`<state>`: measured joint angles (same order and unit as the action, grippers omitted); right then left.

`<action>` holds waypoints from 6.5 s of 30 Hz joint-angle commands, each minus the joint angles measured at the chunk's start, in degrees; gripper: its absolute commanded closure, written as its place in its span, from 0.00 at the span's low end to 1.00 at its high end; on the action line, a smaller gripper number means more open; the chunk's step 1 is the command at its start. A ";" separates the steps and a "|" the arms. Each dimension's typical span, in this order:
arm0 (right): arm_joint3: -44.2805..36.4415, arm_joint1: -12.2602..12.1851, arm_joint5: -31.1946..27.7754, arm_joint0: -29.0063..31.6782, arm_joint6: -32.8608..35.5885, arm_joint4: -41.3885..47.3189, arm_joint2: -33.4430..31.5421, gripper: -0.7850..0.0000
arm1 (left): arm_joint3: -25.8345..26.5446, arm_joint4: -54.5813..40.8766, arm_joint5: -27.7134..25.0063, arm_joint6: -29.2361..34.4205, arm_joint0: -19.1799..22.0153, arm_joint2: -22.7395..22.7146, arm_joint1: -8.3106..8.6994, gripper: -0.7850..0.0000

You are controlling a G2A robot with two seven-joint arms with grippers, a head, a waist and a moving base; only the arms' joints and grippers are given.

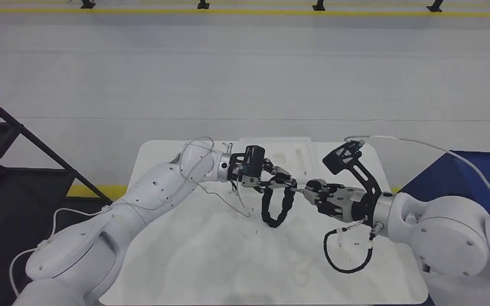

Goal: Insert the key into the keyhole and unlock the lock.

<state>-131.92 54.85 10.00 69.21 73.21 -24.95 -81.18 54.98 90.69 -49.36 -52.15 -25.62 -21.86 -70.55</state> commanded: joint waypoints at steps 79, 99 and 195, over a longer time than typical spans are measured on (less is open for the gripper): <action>6.89 -1.26 9.83 -2.70 -4.01 3.35 3.90 1.00 | 1.71 7.57 1.90 3.21 -4.19 -8.19 -0.77 1.00; 8.17 -1.50 10.87 -4.25 -4.15 2.28 5.84 1.00 | 2.70 8.40 0.93 3.79 -4.59 -8.97 -1.12 1.00; 3.74 -4.55 -54.49 4.62 -43.67 -68.47 10.18 0.72 | 13.47 -57.50 -8.64 52.38 9.12 11.68 9.22 1.00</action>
<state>-128.13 50.32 -44.45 73.63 30.13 -93.34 -70.88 68.51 33.24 -58.00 0.21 -16.52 -10.22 -61.28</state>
